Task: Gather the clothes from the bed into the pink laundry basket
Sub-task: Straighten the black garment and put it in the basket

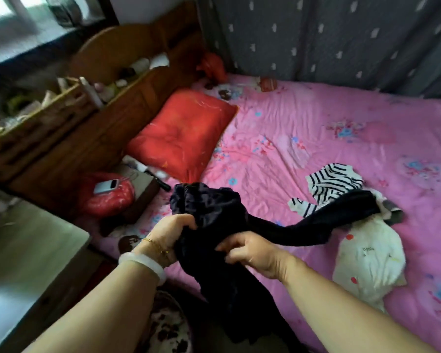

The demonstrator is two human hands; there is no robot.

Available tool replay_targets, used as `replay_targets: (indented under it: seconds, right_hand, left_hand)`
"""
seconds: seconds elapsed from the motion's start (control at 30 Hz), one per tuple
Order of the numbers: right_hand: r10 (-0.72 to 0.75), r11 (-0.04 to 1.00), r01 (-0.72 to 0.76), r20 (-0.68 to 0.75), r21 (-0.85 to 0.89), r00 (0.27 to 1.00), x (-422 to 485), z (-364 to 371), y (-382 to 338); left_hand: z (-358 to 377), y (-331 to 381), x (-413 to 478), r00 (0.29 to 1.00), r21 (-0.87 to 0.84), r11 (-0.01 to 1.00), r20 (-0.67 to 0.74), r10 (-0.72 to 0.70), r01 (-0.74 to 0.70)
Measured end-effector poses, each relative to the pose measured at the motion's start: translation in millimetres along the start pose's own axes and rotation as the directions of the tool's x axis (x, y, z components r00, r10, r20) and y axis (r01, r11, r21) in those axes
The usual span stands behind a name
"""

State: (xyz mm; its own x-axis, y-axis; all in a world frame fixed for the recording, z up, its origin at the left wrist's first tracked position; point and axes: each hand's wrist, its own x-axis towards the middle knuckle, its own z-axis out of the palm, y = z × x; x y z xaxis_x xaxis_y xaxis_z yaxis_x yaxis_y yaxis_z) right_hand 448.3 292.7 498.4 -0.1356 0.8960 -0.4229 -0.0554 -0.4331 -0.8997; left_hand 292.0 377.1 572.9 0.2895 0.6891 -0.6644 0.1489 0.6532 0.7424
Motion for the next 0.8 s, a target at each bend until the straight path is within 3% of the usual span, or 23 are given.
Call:
replay_targets:
  seconds: [0.07, 0.1, 0.13, 0.17, 0.23, 0.3, 0.43, 0.5, 0.57, 0.67, 0.8]
  right_hand:
    - [-0.146, 0.989, 0.132, -0.271, -0.069, 0.951, -6.3, 15.3, -26.7]
    - [-0.229, 0.973, 0.195, -0.409, -0.124, 0.883, -7.4, 20.5, -40.5]
    - [-0.308, 0.951, 0.244, -0.487, -0.192, 0.817, -9.9, 27.5, -56.9]
    - [-0.373, 0.924, 0.272, -0.475, -0.269, 0.797, -13.7, 38.3, -75.4]
    - [-0.417, 0.858, 0.305, -0.216, -0.413, 0.883, -19.0, 64.8, -110.2]
    - [-0.326, 0.831, 0.333, 0.095, -0.445, 0.941, -27.3, 98.5, -139.1]
    - [-0.175, 0.917, 0.303, 0.421, -0.258, 0.89, -50.6, 167.9, -174.7]
    - [-0.186, 0.908, 0.335, 0.476, -0.251, 0.86, -60.1, 199.1, -182.5]
    - [-0.24, 0.907, 0.362, 0.443, -0.215, 0.864, -66.2, 227.2, -187.5]
    - [-0.307, 0.934, 0.354, 0.412, -0.04, 0.858, -78.1, 262.2, -194.0]
    - [-0.315, 0.948, 0.247, 0.484, 0.2, 0.816, -107.4, 291.9, -208.5]
  left_hand:
    - [-23.1, 12.7, -38.3, 0.996, 0.136, 0.987, -0.027, 0.089, -0.084]
    - [-33.0, 17.4, -55.1, 0.992, 0.206, 0.971, -0.02, 0.126, -0.119]
    - [-43.0, 22.3, -71.7, 0.987, 0.271, 0.952, -0.023, 0.156, -0.144]
    - [-55.8, 26.6, -87.2, 0.983, 0.334, 0.929, -0.033, 0.181, -0.16]
    - [-80.8, 35.6, -119.0, 0.971, 0.465, 0.866, -0.047, 0.233, -0.185]
    - [-100.0, 41.8, -151.2, 0.961, 0.56, 0.803, -0.04, 0.273, -0.204]
    - [-133.2, 47.5, -204.8, 0.939, 0.702, 0.684, -0.064, 0.339, -0.199]
    - [-159.6, 42.4, -226.5, 0.908, 0.7, 0.684, -0.127, 0.399, -0.203]
    - [-186.6, 29.2, -244.5, 0.885, 0.69, 0.69, -0.158, 0.437, -0.218]
    - [-215.6, 0.4, -265.0, 0.863, 0.678, 0.691, -0.168, 0.476, -0.249]
    - [-238.1, -44.6, -276.8, 0.808, 0.685, 0.694, -0.271, 0.523, -0.219]
